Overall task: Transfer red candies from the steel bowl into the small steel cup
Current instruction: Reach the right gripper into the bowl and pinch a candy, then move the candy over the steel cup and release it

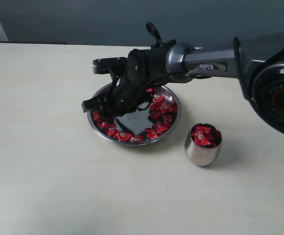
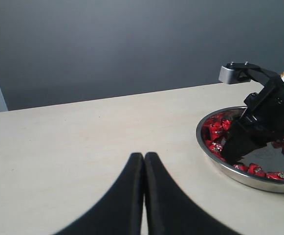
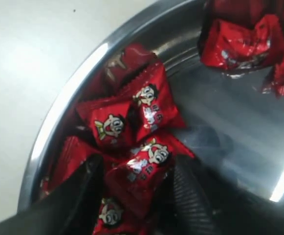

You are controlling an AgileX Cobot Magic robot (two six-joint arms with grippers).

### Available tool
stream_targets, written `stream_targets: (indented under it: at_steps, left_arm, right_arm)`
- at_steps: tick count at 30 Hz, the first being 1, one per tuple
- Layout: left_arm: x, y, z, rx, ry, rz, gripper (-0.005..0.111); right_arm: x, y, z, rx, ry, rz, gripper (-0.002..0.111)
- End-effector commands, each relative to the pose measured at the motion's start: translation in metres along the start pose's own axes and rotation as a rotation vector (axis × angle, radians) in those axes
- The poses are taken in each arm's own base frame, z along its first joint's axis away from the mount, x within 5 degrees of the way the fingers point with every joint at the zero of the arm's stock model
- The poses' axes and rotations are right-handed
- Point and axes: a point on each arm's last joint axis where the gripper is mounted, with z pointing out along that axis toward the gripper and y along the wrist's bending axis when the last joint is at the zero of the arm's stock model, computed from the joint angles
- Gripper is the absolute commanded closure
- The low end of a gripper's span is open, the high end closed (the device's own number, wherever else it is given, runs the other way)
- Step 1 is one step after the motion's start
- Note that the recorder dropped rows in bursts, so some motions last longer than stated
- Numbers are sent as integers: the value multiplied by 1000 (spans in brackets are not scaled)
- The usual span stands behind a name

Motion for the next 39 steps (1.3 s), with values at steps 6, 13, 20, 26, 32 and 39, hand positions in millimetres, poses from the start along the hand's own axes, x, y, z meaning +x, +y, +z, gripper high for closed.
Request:
stream_targets:
  at_steps: [6,13,20,26,32,39]
  left_arm:
    - [1,0,0,-1,-5,-2,105]
    - [1,0,0,-1,-5,-2,105]
    - [1,0,0,-1,-5,-2,105]
    - [1,0,0,-1,-5,-2,105]
    - [1,0,0,-1,-5,-2,105]
    - [1,0,0,-1,-5,-2,105]
  right_arm:
    - [1,0,-2,-3,28,-9,86]
    - [0,1,-3,-4,18,-7,90]
    - [-16,9,-33,-19,-70,-24,109]
    - [-26,16,-74,10,-111,-102,109]
    - [2,11,-143,90,-162,-140,109]
    - [108,-15,-224,141,-257,-81,109]
